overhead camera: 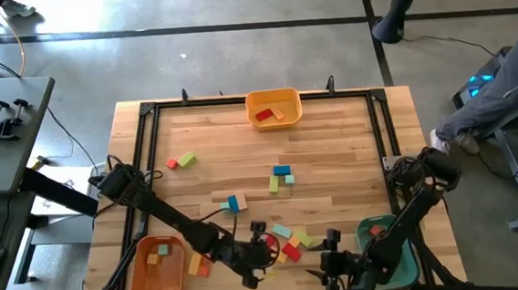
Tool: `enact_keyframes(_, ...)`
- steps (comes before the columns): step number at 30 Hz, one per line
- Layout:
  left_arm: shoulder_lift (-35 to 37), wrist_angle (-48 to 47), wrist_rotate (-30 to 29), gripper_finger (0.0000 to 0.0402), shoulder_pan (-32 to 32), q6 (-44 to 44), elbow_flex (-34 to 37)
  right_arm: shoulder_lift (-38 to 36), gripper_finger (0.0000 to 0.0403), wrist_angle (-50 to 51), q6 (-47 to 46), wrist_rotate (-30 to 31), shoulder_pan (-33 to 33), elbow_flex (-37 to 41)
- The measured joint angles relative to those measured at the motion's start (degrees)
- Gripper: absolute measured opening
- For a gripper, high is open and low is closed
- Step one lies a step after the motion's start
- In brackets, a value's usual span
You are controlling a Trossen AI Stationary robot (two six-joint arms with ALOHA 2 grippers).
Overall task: Sort blocks by size
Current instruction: Put the yellow square block into the orange bin
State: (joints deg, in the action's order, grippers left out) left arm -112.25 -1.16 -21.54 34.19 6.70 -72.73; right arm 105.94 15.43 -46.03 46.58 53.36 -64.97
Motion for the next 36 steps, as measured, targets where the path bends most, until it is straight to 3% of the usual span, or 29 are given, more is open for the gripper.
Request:
enact_keyframes(7,0.0,-0.7,2.2,0.0097,1.6,-6.9,0.0,-0.2,0.0265,0.1,-0.2,0.5,0.4,0.0)
enact_keyframes(12,-0.7,3.6,-0.3,0.0153,-0.3,0.6,0.0,-0.2,0.0265,0.1,-0.2,0.5,0.4,0.0)
enact_keyframes(15,-3.1,10.4,-0.3,0.0183,-2.2,3.8,0.0,-0.9,0.0265,1.9,-0.9,-4.2,0.9,0.0)
enact_keyframes(18,-5.2,14.8,-0.5,0.0200,-4.2,6.9,0.0,-3.1,0.0265,6.9,-7.5,-7.8,2.1,0.0)
enact_keyframes(21,-6.1,15.5,-0.1,0.0203,-6.7,13.4,-1.6,-4.8,0.0265,11.4,-12.9,-6.9,3.8,0.0)
enact_keyframes(25,-7.6,8.0,0.9,0.0195,-8.0,12.3,-7.4,-5.8,0.0265,12.8,-14.1,-1.5,5.7,0.0)
enact_keyframes(31,-11.8,-15.0,-1.8,0.0179,-8.4,12.9,-21.8,-5.9,0.0265,13.0,-14.5,0.9,6.8,0.0)
enact_keyframes(33,-13.1,-18.9,-2.8,0.0175,-8.7,10.1,-25.0,-5.9,0.0265,13.1,-15.0,1.0,7.0,0.1)
enact_keyframes(36,-13.7,-17.6,-2.6,0.0171,-9.2,10.8,-26.5,-5.9,0.0265,13.0,-15.0,1.1,7.1,0.1)
